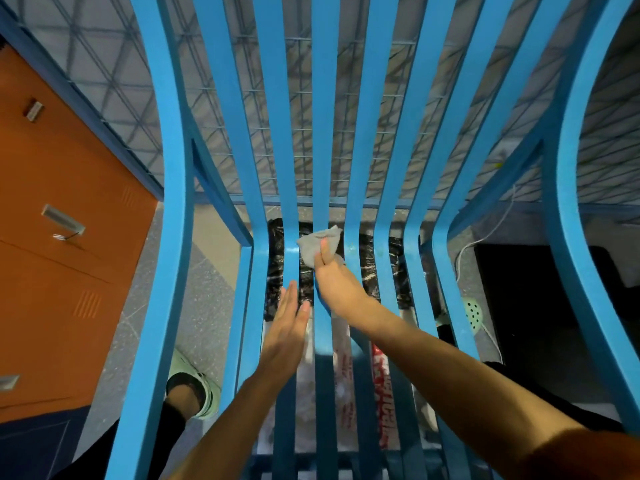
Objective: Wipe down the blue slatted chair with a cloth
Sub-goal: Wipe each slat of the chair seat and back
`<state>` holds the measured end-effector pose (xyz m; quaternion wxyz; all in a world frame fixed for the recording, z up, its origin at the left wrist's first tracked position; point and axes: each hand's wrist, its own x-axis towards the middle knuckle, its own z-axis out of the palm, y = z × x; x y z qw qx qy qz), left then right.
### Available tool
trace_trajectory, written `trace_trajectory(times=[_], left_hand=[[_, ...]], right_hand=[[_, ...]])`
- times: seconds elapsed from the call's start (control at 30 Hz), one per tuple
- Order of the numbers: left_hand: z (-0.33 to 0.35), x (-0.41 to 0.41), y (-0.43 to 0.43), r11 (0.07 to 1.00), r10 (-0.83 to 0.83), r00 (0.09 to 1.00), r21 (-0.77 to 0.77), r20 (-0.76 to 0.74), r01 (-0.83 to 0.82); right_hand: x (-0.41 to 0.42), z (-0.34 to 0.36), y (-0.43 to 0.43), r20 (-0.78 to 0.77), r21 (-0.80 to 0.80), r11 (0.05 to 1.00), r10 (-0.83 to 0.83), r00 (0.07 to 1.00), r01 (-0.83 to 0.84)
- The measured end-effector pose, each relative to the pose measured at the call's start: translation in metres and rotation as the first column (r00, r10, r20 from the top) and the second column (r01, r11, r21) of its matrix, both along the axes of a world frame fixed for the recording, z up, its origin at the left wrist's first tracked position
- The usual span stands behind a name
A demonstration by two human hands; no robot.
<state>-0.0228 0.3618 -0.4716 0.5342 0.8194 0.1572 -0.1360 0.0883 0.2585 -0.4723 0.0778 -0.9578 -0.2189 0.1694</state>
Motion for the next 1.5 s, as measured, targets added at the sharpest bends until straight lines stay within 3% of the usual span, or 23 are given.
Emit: trace_trajectory(times=[0.07,0.17,0.3,0.33,0.43,0.5,0.6,0.73,0.83,0.93,1.1,1.23,1.37,1.5], left_hand=[[0.002,0.000,-0.001,0.998,-0.040,0.999,0.049,0.003,0.039],[0.002,0.000,0.002,0.999,-0.020,1.000,0.034,-0.005,0.020],[0.004,-0.007,0.000,0.997,0.069,0.997,-0.045,0.030,-0.068],[0.006,-0.008,-0.001,0.992,0.102,0.994,-0.071,0.025,-0.100],[0.008,-0.005,0.001,0.975,0.183,0.983,-0.130,-0.006,-0.182],[0.007,-0.003,0.002,0.964,0.212,0.977,-0.157,-0.027,-0.214],[0.003,-0.003,0.001,0.961,0.217,0.976,-0.168,-0.024,-0.218],[0.002,-0.006,0.000,0.944,0.259,0.965,-0.221,0.031,-0.246],[0.000,-0.005,0.001,0.961,0.241,0.963,-0.170,0.118,-0.220],[-0.006,-0.004,0.004,0.976,0.201,0.973,-0.108,0.114,-0.189],[-0.006,-0.004,-0.003,0.961,0.272,0.952,-0.095,0.144,-0.260],[-0.013,-0.006,-0.009,0.953,0.292,0.936,0.022,0.195,-0.302],[-0.021,-0.006,-0.011,0.944,0.312,0.937,0.062,0.155,-0.325],[-0.020,-0.007,-0.012,0.931,0.332,0.934,0.113,0.130,-0.347]], right_hand=[[-0.006,0.002,0.003,0.013,-0.092,0.995,0.040,0.999,-0.038],[-0.023,0.019,0.005,0.011,-0.097,0.993,0.071,0.997,-0.070],[-0.073,0.040,-0.010,-0.194,-0.023,0.982,0.181,0.964,-0.188],[-0.078,0.045,-0.018,-0.222,0.030,0.986,0.169,0.960,-0.166],[-0.056,0.058,-0.039,-0.289,0.259,0.957,-0.051,0.956,0.130],[-0.030,0.064,-0.043,-0.223,0.393,0.895,-0.130,0.966,0.211],[0.014,0.056,-0.031,-0.024,0.481,0.863,-0.163,0.986,0.155],[0.044,0.016,-0.009,0.052,0.387,0.919,-0.107,0.993,0.079],[0.034,0.003,0.002,0.059,0.289,0.957,-0.040,0.997,0.021],[0.009,0.005,-0.001,-0.024,0.339,0.937,-0.077,0.997,0.080],[-0.054,0.012,-0.015,-0.195,0.307,0.949,-0.009,0.981,0.070],[-0.031,0.028,-0.021,-0.266,0.322,0.940,-0.027,0.963,0.115],[0.026,0.023,-0.016,-0.056,0.401,0.905,-0.134,0.989,0.145],[0.038,-0.005,0.002,-0.008,0.281,0.954,-0.108,0.994,0.106]])
